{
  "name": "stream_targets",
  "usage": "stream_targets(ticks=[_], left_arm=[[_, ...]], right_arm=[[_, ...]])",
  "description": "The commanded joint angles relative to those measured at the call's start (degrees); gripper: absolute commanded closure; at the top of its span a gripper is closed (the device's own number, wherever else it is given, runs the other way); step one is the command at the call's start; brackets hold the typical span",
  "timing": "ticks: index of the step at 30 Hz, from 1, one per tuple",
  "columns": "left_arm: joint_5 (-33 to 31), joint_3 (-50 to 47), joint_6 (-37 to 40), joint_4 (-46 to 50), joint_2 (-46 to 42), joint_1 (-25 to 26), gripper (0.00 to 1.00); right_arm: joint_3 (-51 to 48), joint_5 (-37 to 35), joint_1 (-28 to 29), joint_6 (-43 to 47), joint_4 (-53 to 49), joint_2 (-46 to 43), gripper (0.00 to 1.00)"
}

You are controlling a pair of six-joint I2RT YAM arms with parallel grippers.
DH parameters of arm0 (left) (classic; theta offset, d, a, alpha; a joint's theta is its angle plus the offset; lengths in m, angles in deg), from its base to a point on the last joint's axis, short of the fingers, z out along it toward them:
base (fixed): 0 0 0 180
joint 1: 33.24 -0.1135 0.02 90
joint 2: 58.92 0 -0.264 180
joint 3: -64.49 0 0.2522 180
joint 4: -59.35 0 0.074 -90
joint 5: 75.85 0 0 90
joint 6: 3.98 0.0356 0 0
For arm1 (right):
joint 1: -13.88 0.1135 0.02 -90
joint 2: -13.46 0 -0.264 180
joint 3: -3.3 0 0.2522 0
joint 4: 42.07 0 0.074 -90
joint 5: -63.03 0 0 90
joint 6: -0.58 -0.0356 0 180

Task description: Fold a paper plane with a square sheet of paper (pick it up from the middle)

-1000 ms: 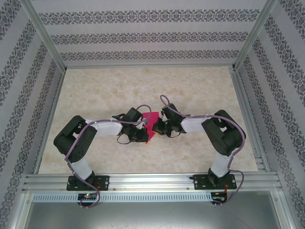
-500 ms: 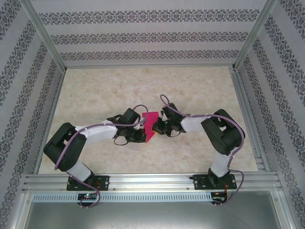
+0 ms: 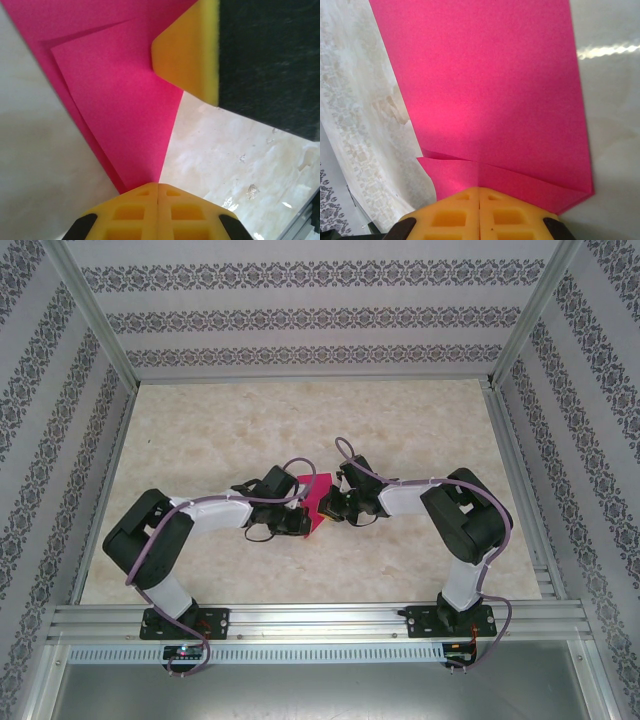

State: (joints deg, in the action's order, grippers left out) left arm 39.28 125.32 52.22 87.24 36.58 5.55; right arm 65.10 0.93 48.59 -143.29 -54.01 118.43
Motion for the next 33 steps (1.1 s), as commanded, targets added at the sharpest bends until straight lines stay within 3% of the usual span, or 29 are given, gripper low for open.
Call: stream_targets(ticks=[1,10,16,33], left_arm=[[-1.19,-0.25,0.07,-0.66,0.83,0.77,0.97],[-2.47,-2.39,0.08,0.53,0.92,0.81,1.00],[-2.38,-2.54,-0.21,0.11,1.18,0.81,1.00],[-1.69,-2.80,-0.21,-2.74,-2.58,0.77,1.00]], right_arm=[[-0.92,-4.93,-0.32,1.00,-3.82,3.32,0.93],[-2.06,1.52,-0.27,-2.10,4.29,-3.22,0.93],[-3.60,0.74,2.50,-4.38,3.81,-6.00,0.92],[-2.66,-2.44,5.28,-5.69,-0.43,0.06,0.97]])
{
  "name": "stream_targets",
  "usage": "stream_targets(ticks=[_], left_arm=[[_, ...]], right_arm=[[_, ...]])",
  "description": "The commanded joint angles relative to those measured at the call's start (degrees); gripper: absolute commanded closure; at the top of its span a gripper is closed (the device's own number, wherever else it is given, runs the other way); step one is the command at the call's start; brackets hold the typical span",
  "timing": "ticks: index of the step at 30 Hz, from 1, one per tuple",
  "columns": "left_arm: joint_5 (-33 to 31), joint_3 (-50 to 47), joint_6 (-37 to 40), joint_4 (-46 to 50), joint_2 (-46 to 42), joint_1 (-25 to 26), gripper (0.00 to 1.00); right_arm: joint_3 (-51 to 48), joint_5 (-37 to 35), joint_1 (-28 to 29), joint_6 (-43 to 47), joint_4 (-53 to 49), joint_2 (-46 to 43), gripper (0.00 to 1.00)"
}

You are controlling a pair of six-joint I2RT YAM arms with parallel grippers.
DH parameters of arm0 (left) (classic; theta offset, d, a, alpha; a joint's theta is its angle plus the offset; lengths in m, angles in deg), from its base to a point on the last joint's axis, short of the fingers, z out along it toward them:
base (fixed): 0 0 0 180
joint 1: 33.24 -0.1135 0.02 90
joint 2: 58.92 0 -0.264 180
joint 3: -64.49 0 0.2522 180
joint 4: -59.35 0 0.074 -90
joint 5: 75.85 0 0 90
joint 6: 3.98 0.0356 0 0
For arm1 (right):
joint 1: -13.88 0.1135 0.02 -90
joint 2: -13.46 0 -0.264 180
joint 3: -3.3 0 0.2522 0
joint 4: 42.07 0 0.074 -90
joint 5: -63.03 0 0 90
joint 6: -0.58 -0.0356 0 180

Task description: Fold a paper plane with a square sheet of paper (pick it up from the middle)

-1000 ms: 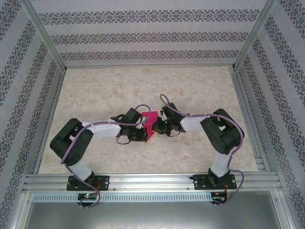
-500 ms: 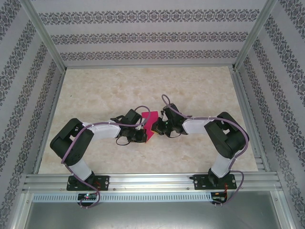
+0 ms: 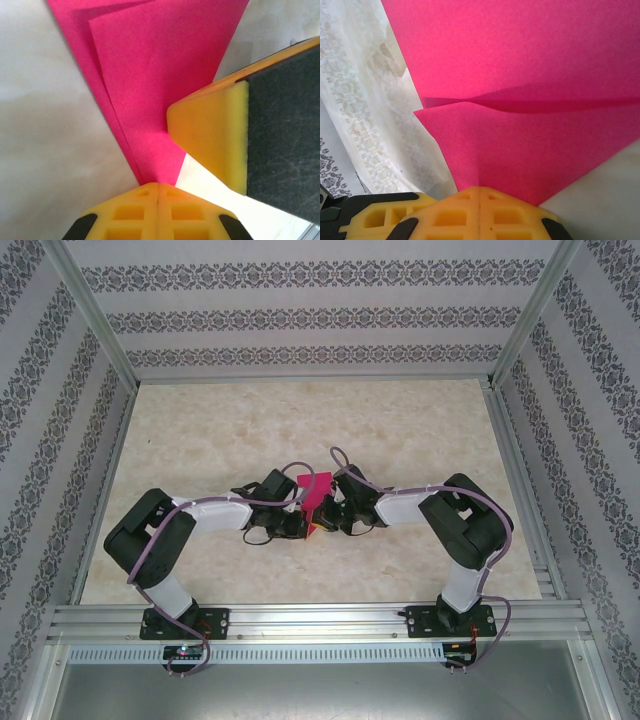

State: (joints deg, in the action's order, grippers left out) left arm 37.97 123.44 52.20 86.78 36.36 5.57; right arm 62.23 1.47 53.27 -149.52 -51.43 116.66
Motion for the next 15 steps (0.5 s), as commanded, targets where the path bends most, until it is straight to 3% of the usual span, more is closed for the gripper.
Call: stream_targets(ticks=[1,6,15], left_arm=[[0.11,-1.01,-0.19,-3.31,-2.91,0.81,1.00],[2.64,-1.51,-0.28,-7.74,-3.82,0.81,0.98],[1.87,-1.47,-0.64,-5.78,0.43,0.80,1.00]], right_arm=[[0.24,-3.18,0.67,0.69,-3.17,1.94,0.97],[0.21,-3.44,0.62,0.87,-3.17,1.74,0.97],[0.29,-3.31,0.52,0.92,-3.09,1.42,0.97]])
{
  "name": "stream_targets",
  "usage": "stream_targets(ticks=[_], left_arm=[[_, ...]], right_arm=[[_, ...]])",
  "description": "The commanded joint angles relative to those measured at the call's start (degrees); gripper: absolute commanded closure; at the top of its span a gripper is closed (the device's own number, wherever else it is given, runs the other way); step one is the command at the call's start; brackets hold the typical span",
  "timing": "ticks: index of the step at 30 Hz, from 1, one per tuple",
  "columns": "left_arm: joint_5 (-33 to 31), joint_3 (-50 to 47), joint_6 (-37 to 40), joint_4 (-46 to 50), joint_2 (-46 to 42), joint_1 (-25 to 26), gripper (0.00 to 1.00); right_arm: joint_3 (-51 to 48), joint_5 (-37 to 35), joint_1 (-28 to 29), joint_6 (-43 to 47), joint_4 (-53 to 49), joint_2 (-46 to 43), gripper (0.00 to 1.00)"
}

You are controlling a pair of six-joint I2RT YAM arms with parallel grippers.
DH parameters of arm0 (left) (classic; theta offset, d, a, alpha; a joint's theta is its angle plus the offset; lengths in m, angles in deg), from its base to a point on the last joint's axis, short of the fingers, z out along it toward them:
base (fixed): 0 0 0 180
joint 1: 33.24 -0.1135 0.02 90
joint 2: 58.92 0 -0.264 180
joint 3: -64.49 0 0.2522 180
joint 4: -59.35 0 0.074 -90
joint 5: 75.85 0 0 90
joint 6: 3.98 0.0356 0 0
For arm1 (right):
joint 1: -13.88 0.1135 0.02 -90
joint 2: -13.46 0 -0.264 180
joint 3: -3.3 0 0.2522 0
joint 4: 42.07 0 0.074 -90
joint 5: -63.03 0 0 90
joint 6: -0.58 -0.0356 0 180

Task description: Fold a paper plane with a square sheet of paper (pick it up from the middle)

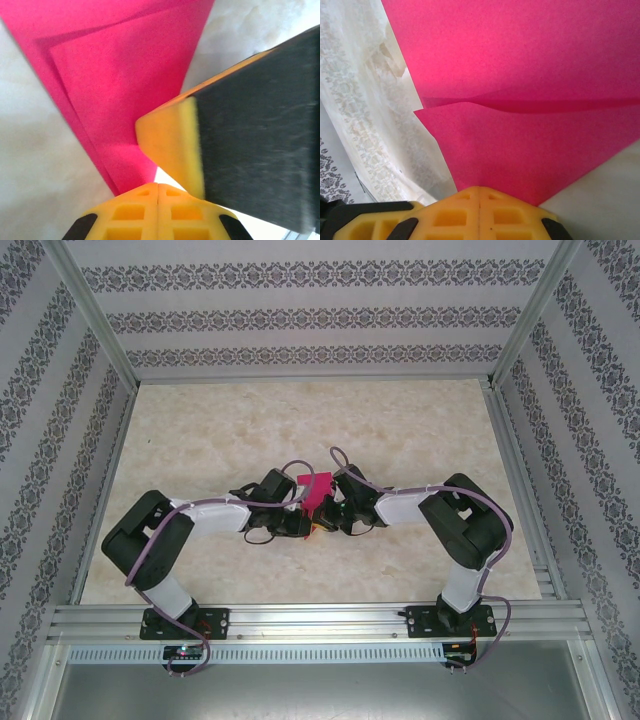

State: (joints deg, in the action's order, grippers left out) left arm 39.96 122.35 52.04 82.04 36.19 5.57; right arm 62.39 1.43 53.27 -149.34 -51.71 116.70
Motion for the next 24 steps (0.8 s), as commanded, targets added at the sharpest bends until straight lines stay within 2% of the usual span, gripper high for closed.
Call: stream_targets(ticks=[1,7,11,16,24], left_arm=[[-0.38,-0.79,-0.57,-0.93,0.56,0.77,1.00],[-2.80,-2.41,-0.42,1.84,1.04,0.78,1.00],[-4.78,-2.67,-0.65,5.37,0.87,0.90,1.00],[-5.32,-2.88,-0.83,7.71,1.13,0.83,1.00],[-5.25,-2.81,-1.09,8.64,1.65,0.84,1.00]], right_arm=[[0.09,-3.35,0.52,0.69,-2.82,1.27,0.97],[0.37,-4.62,0.05,2.75,-3.78,1.37,0.99],[0.44,-11.36,0.01,9.72,-5.60,0.90,1.00],[-0.46,-12.79,-1.33,13.95,-2.85,0.47,1.00],[-1.32,-14.95,-6.51,18.41,-0.91,-1.16,1.00]])
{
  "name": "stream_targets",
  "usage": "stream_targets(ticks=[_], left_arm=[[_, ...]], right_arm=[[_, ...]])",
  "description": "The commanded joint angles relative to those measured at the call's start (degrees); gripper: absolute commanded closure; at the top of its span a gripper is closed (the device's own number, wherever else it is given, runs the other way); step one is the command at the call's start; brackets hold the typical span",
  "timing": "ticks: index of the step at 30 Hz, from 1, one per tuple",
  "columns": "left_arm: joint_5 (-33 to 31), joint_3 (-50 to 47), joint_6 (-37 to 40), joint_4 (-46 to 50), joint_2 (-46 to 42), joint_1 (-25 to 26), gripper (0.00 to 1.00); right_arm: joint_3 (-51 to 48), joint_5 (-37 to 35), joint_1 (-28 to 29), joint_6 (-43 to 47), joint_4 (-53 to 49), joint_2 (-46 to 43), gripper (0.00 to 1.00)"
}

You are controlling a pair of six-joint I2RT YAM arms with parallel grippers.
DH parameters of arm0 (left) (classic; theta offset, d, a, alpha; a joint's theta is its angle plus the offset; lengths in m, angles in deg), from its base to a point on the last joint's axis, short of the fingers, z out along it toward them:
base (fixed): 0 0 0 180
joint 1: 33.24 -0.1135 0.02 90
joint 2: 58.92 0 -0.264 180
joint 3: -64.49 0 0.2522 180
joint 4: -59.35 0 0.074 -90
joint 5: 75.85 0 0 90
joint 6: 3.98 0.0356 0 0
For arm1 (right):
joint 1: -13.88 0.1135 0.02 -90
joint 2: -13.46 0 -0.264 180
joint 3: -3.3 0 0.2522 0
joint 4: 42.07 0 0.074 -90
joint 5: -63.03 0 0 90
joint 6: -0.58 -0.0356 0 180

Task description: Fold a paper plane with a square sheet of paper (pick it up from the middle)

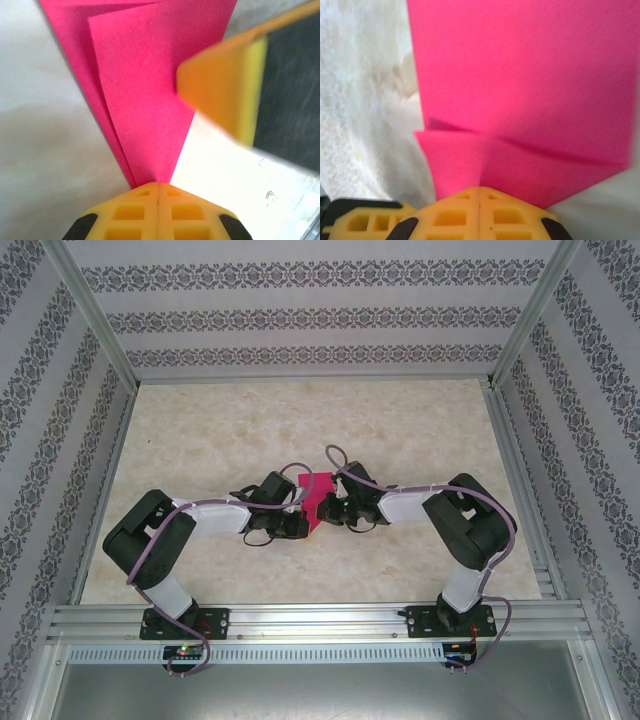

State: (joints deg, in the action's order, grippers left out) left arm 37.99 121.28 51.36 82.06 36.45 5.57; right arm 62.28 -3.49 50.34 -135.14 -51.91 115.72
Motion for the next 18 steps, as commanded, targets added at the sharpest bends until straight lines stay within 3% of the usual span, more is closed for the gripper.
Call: stream_targets(ticks=[1,8,14,18], left_arm=[[-2.86,-1.93,-0.41,8.15,1.39,0.90,1.00],[-2.58,-1.35,-0.06,8.27,1.72,0.83,1.00],[-2.78,-0.45,-0.19,8.19,2.45,0.90,1.00],[-2.74,-0.05,-0.10,8.45,2.80,0.84,1.00]], right_arm=[[-0.99,-9.99,-4.46,4.77,-0.67,0.06,1.00],[0.50,-6.72,-8.52,6.77,-0.47,0.35,1.00],[-1.79,-3.72,-6.50,4.08,1.53,-7.72,1.00],[-3.20,-2.66,-3.41,0.64,3.75,-7.60,0.99]])
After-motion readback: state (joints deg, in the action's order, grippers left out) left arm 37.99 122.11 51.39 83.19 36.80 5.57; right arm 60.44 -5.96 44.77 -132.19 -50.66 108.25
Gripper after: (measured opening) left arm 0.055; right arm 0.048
